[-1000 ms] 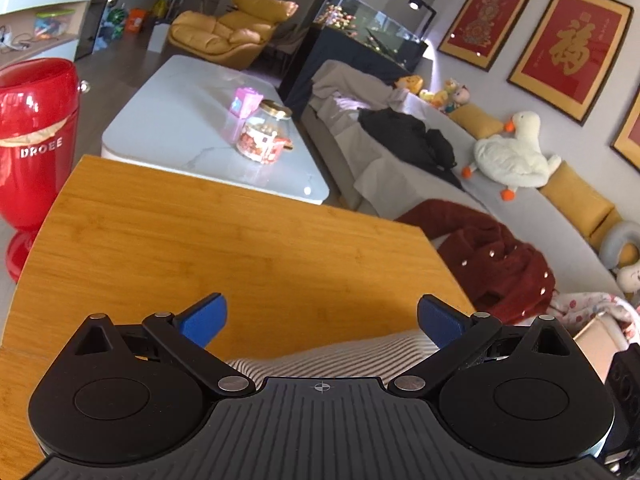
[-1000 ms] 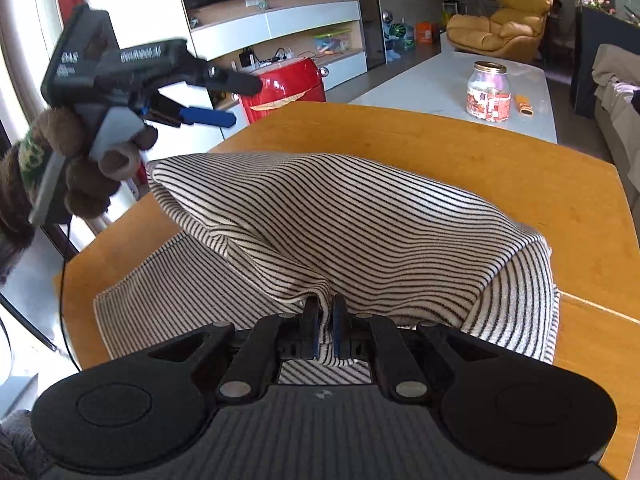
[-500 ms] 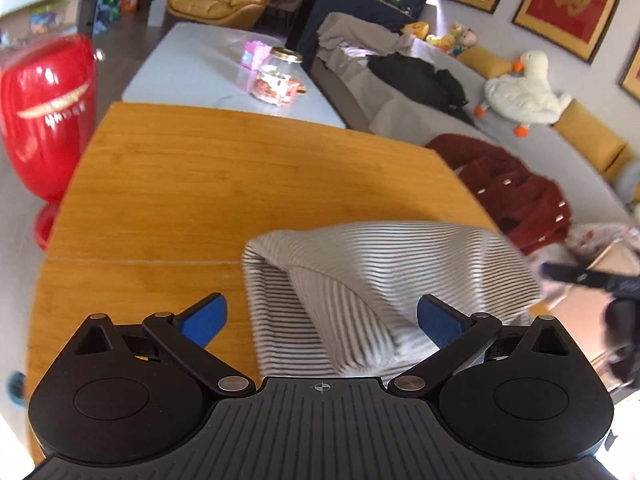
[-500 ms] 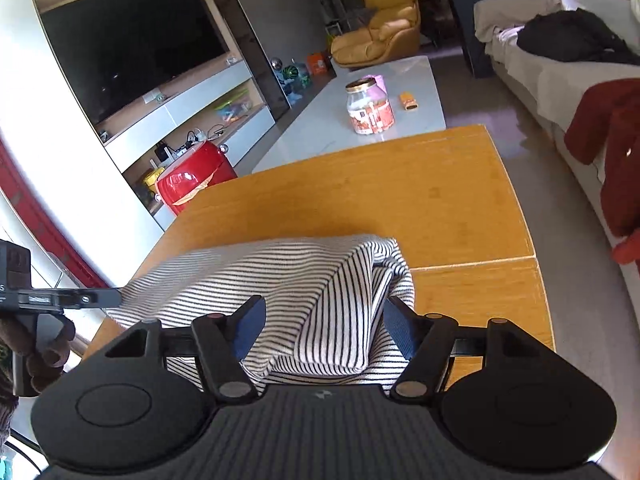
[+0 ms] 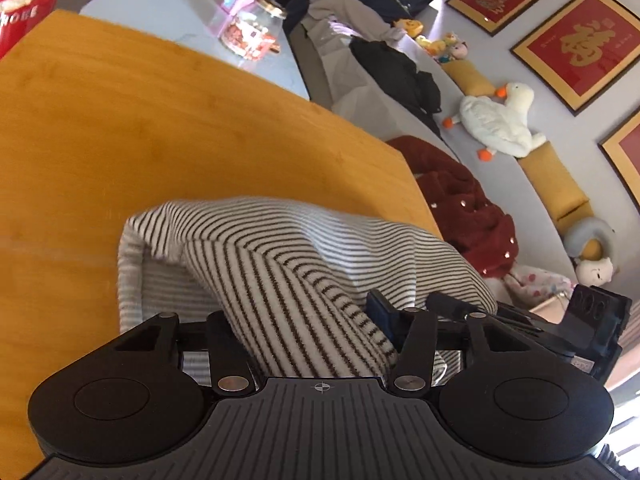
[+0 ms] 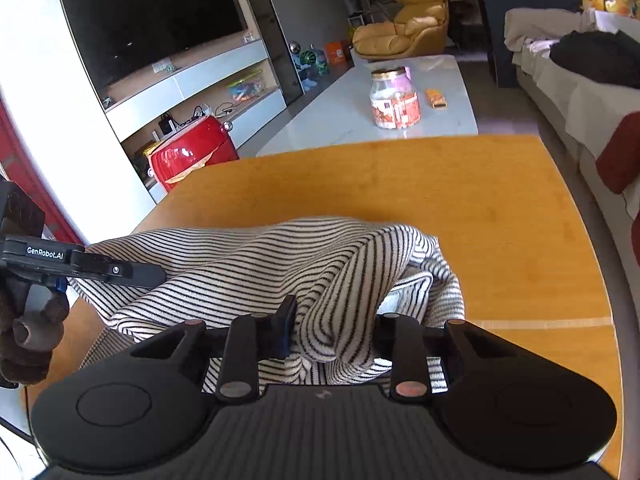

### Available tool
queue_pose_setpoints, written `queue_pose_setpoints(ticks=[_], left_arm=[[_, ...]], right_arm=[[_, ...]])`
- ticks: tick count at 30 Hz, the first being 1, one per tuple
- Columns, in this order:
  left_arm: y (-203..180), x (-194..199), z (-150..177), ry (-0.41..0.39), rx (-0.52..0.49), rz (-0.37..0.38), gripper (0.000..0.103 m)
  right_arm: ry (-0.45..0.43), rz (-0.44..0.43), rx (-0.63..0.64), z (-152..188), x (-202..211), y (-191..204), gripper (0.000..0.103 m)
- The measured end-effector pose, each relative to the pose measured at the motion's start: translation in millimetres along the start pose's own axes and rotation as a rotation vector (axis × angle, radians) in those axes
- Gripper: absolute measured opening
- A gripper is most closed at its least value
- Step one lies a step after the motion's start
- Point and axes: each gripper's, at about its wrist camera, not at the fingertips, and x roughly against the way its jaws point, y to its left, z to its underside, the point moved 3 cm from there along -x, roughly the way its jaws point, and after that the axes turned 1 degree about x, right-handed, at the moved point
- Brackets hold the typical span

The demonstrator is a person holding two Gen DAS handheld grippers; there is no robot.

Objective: Fold clothes

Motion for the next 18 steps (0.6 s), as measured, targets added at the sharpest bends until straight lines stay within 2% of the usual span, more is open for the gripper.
queue_pose_setpoints(ticks=[3,6,13,18], left_arm=[[-9.3,5.4,-29.8,-0.048,-0.038,-0.026,0.045],[-20.1,24.4,-28.5,-0.072,-0.076,-0.010,0.045],[-19.5,47.3,31.2,-0.039,-0.064,0.020,0.045],[-13.8,53.7,62.0,-0.026,-0.050,0.021,0.045]], right_arm=[[-0.041,-0.014,-0.018,-22.8,2.1,-2.3,0.026],[-0.069,-0.054,-0.012,-20.1,24.5,-0.6,0.026],[-0.028,-0.070,-0.002,18.3,53.6,2.6,0.026],[-0.016,-0.077,-0.059,37.4,57.0,-3.3,0.026]])
